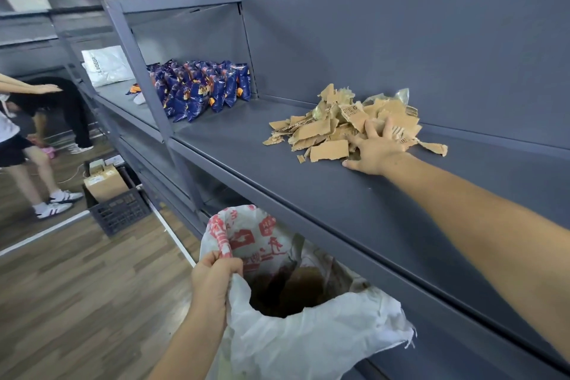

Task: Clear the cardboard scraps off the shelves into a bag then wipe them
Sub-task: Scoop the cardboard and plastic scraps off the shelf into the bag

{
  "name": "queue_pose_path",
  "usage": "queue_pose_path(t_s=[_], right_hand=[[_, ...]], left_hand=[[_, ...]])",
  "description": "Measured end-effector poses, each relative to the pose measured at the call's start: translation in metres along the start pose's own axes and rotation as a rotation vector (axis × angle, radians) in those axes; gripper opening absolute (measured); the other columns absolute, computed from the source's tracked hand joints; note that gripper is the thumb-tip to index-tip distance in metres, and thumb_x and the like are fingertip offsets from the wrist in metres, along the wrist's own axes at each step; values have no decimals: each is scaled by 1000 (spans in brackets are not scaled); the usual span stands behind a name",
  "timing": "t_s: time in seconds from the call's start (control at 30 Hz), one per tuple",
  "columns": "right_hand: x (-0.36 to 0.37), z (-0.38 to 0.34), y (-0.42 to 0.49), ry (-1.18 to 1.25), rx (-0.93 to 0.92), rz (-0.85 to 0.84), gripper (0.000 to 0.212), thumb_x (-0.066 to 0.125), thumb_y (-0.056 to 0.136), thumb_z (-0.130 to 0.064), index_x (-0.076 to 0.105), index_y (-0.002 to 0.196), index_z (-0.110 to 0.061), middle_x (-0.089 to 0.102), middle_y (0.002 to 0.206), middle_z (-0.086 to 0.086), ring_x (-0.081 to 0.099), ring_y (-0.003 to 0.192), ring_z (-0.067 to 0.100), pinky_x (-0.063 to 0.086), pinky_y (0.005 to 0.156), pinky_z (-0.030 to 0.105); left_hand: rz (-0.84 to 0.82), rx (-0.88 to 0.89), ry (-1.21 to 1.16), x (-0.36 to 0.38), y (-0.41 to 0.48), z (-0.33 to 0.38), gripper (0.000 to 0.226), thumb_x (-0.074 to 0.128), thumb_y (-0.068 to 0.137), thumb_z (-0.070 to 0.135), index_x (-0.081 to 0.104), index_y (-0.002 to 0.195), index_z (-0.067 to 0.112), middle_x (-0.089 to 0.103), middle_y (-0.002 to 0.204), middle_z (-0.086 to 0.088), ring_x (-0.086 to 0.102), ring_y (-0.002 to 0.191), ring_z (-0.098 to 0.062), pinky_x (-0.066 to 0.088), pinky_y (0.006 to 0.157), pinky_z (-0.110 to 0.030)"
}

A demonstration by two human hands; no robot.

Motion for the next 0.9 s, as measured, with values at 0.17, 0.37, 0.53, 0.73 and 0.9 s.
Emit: queue_pose_path(t_s=[0.17, 0.37, 0.53, 0.73, 0.9], right_hand=[[-3, -5, -7, -44, -10, 23, 52, 40, 97, -39, 24, 147, -36, 1, 159, 3, -14, 142, 44, 35, 103, 62], [-6, -11, -20, -51, -23, 95, 41, 40, 97, -23, 47, 137, -25, 23, 152, 9, -1, 143, 41, 38, 103, 55], [-20, -9, -44, 33, -48, 183, 37, 47, 92, -22, 59, 126, -22, 44, 133, 7, 19, 138, 31, 44, 97, 46], [-45, -5, -77, 174, -9, 346, 35, 45, 92, -26, 63, 122, -24, 45, 140, 0, 25, 135, 25, 32, 102, 43], [-58, 0, -98, 230, 4, 440, 33, 46, 92, -26, 65, 119, -27, 49, 138, -1, 30, 132, 27, 31, 104, 44]], left_hand=[[-30, 0, 4, 2, 3, 2, 24, 50, 77, -12, 48, 67, 10, 49, 74, -13, 47, 66, -24, 44, 62, -31], [-56, 5, -8, 1, 6, 3, 22, 50, 77, -11, 51, 69, 8, 50, 74, -11, 49, 68, -23, 45, 64, -31], [-70, 10, -18, 2, 7, 2, 20, 50, 77, -10, 52, 71, 9, 52, 75, -10, 50, 69, -22, 46, 66, -31], [-92, 17, 13, 2, 10, 0, 22, 52, 77, -8, 49, 67, 11, 51, 76, -10, 50, 69, -22, 47, 69, -33], [-73, 36, 15, 0, 10, 2, 20, 52, 75, -9, 50, 67, 9, 49, 70, -7, 49, 66, -20, 45, 61, -28]])
Point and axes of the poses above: each hand's wrist, its own y-axis towards the middle knuckle, its own x-axis out of the palm, z = x × y, the point moved 9 cm from there along y, towards the middle knuckle
